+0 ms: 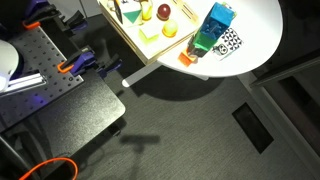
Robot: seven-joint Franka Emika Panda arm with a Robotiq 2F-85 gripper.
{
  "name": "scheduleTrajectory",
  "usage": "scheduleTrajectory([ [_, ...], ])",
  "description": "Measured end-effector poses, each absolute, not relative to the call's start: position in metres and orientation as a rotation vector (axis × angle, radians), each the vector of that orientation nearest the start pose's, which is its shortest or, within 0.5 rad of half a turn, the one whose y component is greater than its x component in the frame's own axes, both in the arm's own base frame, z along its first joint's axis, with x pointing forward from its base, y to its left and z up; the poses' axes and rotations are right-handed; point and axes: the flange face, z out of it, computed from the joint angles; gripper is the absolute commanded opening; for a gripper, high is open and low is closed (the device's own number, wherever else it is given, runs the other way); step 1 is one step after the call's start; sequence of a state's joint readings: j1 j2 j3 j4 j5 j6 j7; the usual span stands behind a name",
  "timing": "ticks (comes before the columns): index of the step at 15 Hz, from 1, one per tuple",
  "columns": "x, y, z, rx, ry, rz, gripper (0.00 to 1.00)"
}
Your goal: Put the red fruit onto the tray
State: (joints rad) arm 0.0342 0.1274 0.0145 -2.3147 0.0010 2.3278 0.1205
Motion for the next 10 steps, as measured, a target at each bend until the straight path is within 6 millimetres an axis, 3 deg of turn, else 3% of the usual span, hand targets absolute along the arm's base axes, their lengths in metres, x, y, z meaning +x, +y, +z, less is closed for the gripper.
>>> scheduleTrajectory([
  [10,0.491,0.072,0.363,-3.100,-0.067,0.327,1.00],
])
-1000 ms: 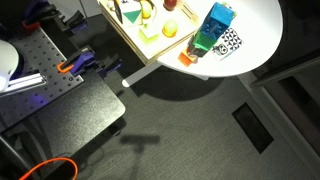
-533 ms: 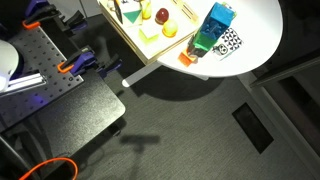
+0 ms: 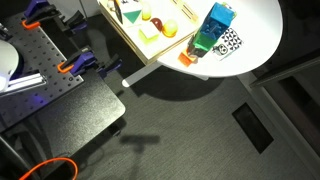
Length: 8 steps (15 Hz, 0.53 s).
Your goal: Put the red fruit onto the tray
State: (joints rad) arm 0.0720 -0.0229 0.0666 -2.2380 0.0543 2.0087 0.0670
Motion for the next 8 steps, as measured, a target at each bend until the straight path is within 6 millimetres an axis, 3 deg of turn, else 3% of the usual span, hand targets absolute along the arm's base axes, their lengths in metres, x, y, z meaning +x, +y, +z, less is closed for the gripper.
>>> scheduleTrajectory([
  [5,0.488,0.082,0.403,-3.149,-0.078,0.210,1.00],
  [8,0.486,0.085,0.415,-3.168,-0.078,0.168,1.00],
])
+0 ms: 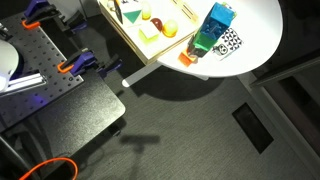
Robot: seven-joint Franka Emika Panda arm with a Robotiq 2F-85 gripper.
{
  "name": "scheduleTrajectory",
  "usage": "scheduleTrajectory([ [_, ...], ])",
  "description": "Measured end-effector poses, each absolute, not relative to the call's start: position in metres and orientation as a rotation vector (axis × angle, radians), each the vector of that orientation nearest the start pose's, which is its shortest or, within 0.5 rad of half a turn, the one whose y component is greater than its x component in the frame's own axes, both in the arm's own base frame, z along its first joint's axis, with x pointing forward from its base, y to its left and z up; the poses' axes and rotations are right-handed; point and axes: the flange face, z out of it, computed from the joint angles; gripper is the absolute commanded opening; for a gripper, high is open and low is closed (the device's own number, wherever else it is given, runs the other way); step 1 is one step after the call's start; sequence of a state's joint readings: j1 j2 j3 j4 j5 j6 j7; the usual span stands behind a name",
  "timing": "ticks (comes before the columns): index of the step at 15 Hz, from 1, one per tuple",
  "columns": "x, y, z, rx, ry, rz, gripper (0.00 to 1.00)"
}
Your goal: Put the red fruit onto the tray
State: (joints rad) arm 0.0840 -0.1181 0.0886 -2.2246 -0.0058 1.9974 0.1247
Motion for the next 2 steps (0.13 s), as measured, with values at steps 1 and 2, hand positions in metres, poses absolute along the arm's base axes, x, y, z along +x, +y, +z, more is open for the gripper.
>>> scheduleTrajectory([
  [1,0.4853,0.0848,0.4142,-3.168,-0.078,0.172,1.00],
  [2,0.4855,0.0848,0.4124,-3.168,-0.078,0.178,1.00],
])
